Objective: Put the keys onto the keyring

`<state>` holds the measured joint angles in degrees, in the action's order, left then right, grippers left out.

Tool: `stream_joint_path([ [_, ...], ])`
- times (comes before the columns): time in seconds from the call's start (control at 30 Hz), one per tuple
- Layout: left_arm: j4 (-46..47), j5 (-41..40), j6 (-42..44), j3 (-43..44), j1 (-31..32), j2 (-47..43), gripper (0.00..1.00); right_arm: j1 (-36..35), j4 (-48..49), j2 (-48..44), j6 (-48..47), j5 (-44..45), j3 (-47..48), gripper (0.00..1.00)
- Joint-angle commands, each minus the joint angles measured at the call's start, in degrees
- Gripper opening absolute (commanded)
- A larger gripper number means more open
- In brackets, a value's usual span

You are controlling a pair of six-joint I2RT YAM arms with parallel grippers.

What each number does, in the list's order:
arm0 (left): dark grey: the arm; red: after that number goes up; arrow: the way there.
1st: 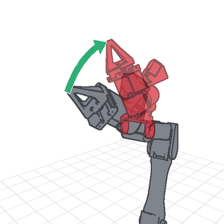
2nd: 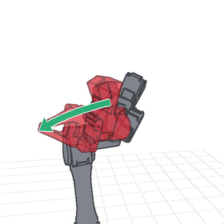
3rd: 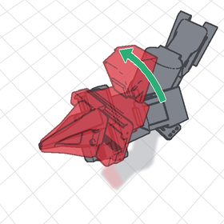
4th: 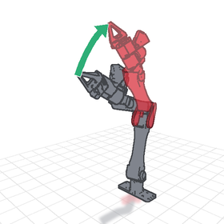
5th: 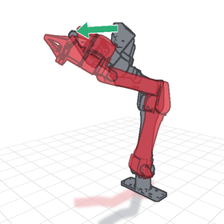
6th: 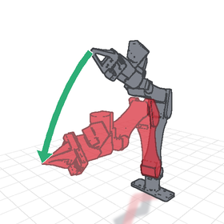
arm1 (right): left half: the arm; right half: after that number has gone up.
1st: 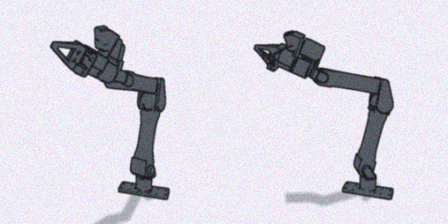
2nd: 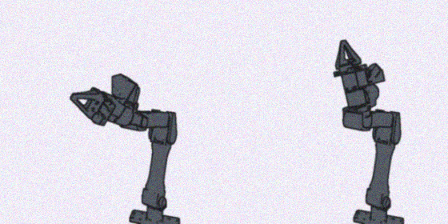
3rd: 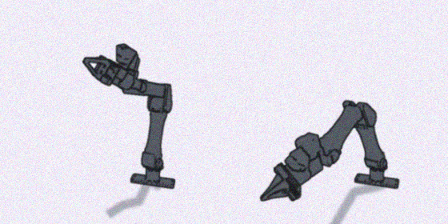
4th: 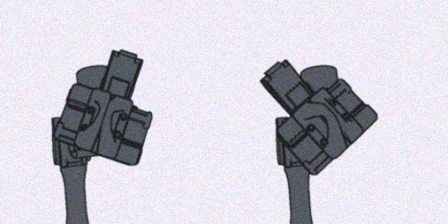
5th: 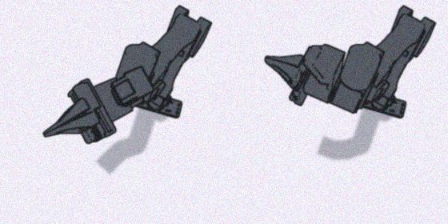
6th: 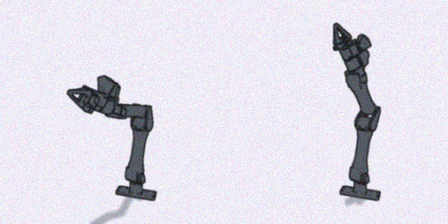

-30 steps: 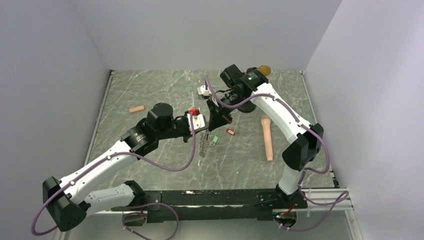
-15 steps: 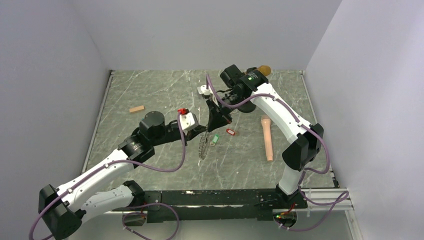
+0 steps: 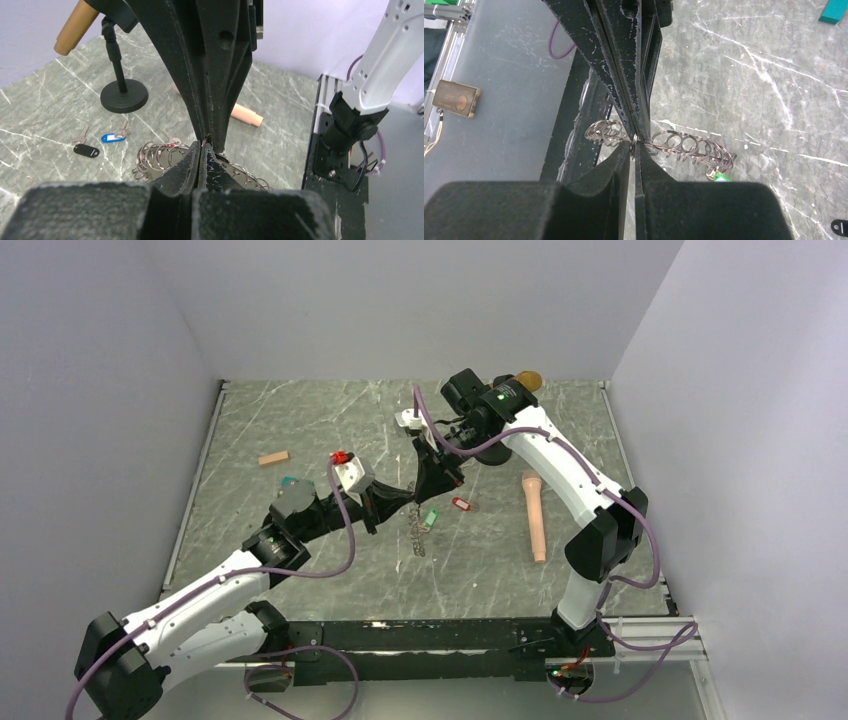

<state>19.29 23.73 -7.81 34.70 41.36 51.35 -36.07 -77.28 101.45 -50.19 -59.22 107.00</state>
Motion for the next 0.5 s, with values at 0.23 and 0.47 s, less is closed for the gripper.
stream_joint_path([
  [0.23, 18.39, -7.03, -9.81, -3.79, -1.46, -2.03, 0.0, -0.27, 0.16, -2.48, -0.79, -3.0, 0.84, 0.14],
  [0.47, 25.75, -7.02, -14.78, -7.39, -3.2, -1.6, 0.0, -0.27, -0.52, -2.43, -1.58, -3.82, 1.14, 0.14],
])
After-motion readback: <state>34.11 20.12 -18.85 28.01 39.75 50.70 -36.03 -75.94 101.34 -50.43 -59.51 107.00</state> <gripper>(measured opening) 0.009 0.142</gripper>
